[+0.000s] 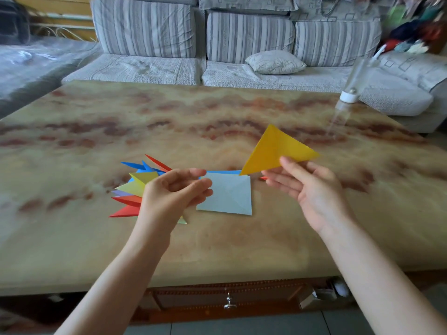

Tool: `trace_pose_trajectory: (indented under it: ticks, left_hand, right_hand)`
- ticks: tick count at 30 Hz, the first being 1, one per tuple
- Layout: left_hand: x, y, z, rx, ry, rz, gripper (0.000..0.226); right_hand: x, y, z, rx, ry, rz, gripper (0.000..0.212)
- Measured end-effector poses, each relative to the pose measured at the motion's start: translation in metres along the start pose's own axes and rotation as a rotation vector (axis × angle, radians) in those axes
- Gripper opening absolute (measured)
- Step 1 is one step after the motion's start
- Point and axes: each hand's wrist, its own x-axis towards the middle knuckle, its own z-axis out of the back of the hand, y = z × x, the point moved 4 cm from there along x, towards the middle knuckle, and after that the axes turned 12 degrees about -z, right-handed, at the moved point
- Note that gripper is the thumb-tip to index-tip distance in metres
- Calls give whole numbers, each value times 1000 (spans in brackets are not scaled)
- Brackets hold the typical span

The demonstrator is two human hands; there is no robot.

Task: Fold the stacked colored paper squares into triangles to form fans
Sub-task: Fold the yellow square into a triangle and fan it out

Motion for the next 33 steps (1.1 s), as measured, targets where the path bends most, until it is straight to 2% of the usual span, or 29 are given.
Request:
trace_pose_trajectory:
  ticks: [3, 5, 7, 10, 14, 16, 18, 21, 24, 28, 33]
  left_hand:
    - [-1, -1, -2, -13, 26, -11, 16]
    - [-3, -2, -10, -30, 73, 5, 18]
    - [-5, -1, -15, -58, 120, 57, 31]
    - [-6, 0, -19, -61, 156, 113, 47]
    - [-8, 4, -22, -42, 208, 105, 20]
    - [-7, 7, -21, -62, 187, 98, 17]
    - [-6, 9, -19, -109, 151, 97, 14]
    - [-4, 10, -17, -172, 123, 104, 11]
    - [-5, 11, -19, -232, 143, 128, 11]
    - [-9, 8, -24, -254, 210, 137, 10]
    - [-16, 8, -29, -156, 326, 183, 16]
  right_hand:
    - [-4, -3, -6, -134, 128, -37, 16]
    - [-6, -10, -12, -243, 174, -58, 11]
    - [-8, -13, -15, -308, 195, -50, 5]
    - [-10, -13, -18, -386, 225, -22, 8]
    - [-12, -19, -25, -502, 274, 37, 15]
    - [-11, -19, -24, -479, 234, 83, 27]
    - [-12, -14, -23, -456, 220, 163, 27]
    - [-16, -11, -28, -530, 317, 276, 29]
    - [-16, -17, -32, -625, 359, 285, 30]
    - [-13, -18, -31, -533, 307, 248, 11]
    - [-9, -16, -24, -326, 169, 194, 23]
